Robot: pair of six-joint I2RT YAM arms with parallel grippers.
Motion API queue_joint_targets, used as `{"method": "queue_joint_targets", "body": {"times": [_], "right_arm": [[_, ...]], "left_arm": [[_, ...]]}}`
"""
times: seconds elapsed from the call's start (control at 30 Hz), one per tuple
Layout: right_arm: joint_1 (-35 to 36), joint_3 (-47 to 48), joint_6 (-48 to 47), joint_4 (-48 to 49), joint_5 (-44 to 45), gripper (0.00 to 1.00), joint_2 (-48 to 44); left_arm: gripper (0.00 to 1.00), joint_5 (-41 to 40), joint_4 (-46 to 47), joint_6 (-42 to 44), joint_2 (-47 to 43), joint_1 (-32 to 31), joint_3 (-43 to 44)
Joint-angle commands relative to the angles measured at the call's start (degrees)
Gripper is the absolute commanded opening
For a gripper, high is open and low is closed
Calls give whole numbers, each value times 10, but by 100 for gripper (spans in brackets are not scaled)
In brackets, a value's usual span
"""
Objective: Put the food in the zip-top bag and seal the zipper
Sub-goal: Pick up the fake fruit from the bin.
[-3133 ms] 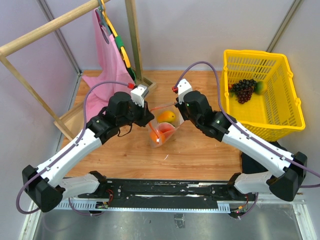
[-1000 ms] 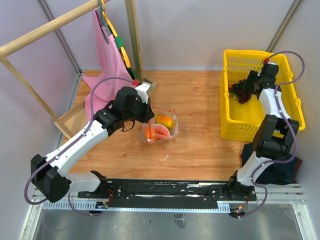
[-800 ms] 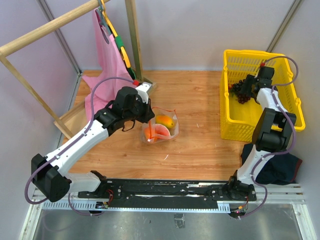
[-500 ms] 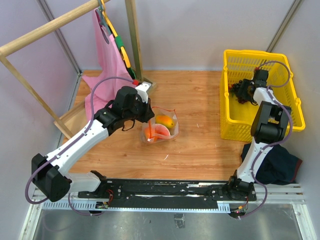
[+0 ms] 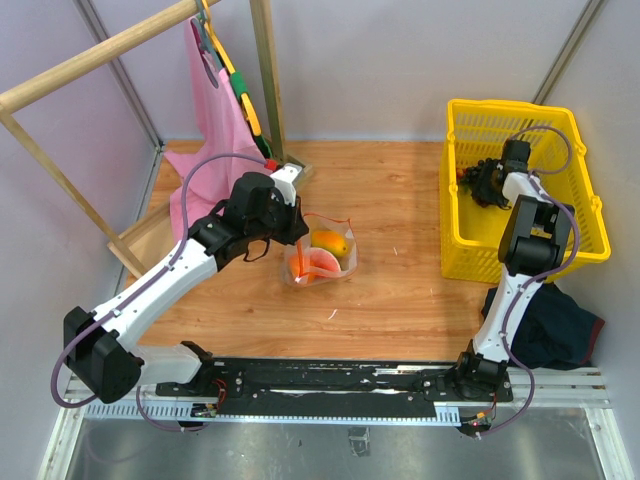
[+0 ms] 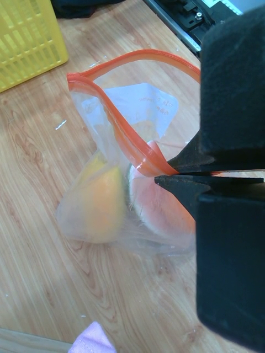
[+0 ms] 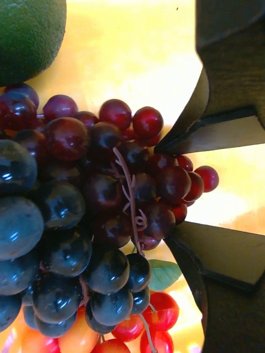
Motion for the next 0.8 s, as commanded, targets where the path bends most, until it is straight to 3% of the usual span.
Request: {"method": "queue_joint_targets", "body": {"times": [0.0,0.2,0.43,0.77], "right_arm": [[-10,15,12,-20,7,48,32],[-10,9,12,-40,25,25,16],[-10,-72,2,-25,47,1,-98],[-10,-137,-11,-39,54,1,-252]], "left_arm": [[0,8,13,1,-2,5,-8],[0,8,14,1,-9,5,-8],[0,15,16,-1,-14,5,-9],[0,23,17,-4,-23,7,-9]]}}
